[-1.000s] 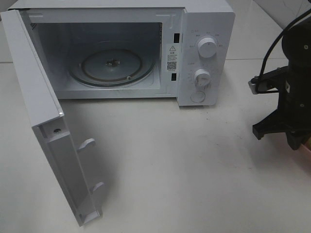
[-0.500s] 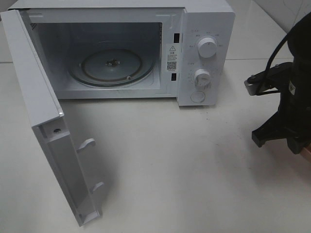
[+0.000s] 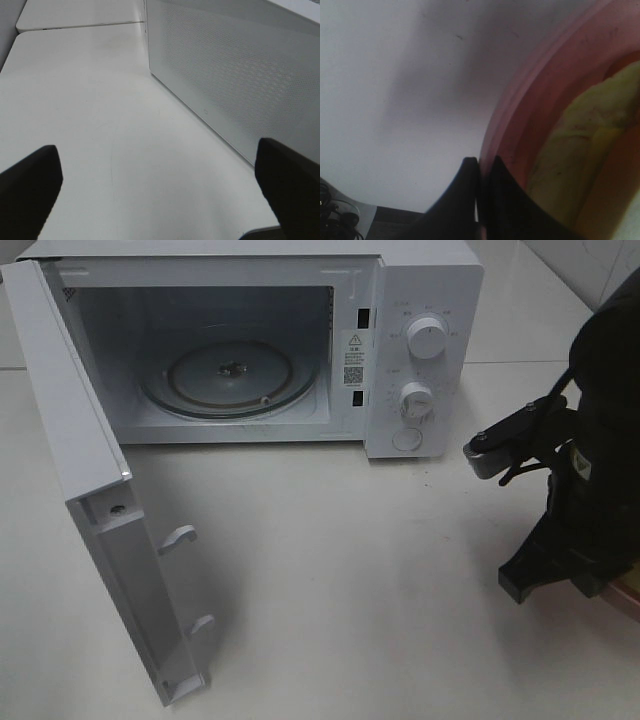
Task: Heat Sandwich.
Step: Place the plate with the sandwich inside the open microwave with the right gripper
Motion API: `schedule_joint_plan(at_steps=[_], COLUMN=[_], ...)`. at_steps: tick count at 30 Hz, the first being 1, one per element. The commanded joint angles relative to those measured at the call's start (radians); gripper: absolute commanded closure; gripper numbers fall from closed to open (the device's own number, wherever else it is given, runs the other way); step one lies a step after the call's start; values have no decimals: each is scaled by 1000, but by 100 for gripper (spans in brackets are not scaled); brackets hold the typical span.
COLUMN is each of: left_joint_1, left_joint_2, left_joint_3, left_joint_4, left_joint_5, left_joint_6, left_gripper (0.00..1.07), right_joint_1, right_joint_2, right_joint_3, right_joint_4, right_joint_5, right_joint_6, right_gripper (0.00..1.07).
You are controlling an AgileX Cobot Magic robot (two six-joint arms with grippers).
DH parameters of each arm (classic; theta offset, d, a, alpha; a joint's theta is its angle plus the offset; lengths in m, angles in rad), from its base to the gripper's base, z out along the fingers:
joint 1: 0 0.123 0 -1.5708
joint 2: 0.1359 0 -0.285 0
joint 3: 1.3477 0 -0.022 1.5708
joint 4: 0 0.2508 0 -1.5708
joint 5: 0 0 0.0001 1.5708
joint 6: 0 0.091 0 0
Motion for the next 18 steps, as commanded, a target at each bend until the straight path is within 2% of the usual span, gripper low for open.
schedule_joint_plan(at_steps=[1, 11, 18], left_joint_1=[-5, -5, -5], left_joint_2=[-26, -26, -26], left_joint_3=[-6, -6, -6], left_joint_4=[3, 3, 3], left_joint_5=[-5, -5, -5], left_joint_6=[0, 0, 0], left_gripper=[3, 3, 3], right_joint_1=[27, 144, 264], right_joint_2=[-26, -107, -141], right_joint_3=[16, 58, 58], right_joint_4=[-20, -20, -22], right_joint_5=[35, 77, 97], right_joint_6=[-1, 1, 32], right_gripper=[107, 107, 107])
